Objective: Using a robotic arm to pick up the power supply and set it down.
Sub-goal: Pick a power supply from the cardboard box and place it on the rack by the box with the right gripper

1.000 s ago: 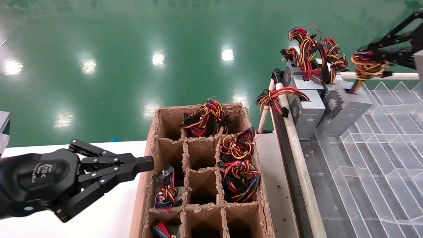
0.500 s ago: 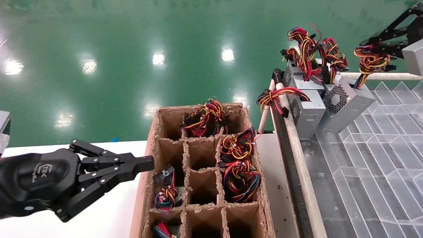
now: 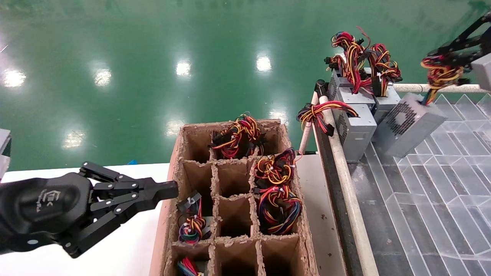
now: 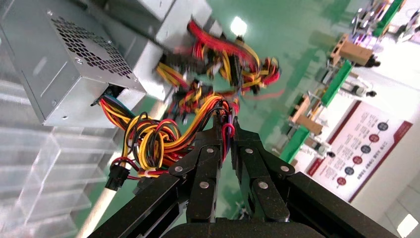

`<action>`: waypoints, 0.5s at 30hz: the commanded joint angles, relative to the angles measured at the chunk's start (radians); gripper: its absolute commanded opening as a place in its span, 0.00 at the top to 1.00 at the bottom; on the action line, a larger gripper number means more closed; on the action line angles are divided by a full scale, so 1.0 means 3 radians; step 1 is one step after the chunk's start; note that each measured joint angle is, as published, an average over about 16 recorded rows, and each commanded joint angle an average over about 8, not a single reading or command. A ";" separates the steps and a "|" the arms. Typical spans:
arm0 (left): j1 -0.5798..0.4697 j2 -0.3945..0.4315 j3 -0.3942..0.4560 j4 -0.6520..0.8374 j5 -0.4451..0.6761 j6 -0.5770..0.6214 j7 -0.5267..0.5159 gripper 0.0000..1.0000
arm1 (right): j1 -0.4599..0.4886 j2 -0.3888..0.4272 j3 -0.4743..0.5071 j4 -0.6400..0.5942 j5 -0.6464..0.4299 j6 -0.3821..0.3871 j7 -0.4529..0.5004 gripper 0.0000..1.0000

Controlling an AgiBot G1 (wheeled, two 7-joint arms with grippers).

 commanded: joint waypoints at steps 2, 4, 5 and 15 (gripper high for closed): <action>0.0000 0.0000 0.0000 0.0000 0.0000 0.0000 0.0000 1.00 | -0.0007 -0.0043 0.0012 -0.0106 0.0028 -0.0017 -0.0064 1.00; 0.0000 0.0000 0.0000 0.0000 0.0000 0.0000 0.0000 1.00 | -0.0018 -0.0078 0.0028 -0.0151 0.0057 -0.0018 -0.0097 1.00; 0.0000 0.0000 0.0000 0.0000 0.0000 0.0000 0.0000 1.00 | -0.0028 -0.0098 0.0038 -0.0172 0.0074 -0.0014 -0.0114 1.00; 0.0000 0.0000 0.0000 0.0000 0.0000 0.0000 0.0000 1.00 | -0.0206 -0.0258 0.0112 -0.0345 0.0203 0.0104 -0.0216 1.00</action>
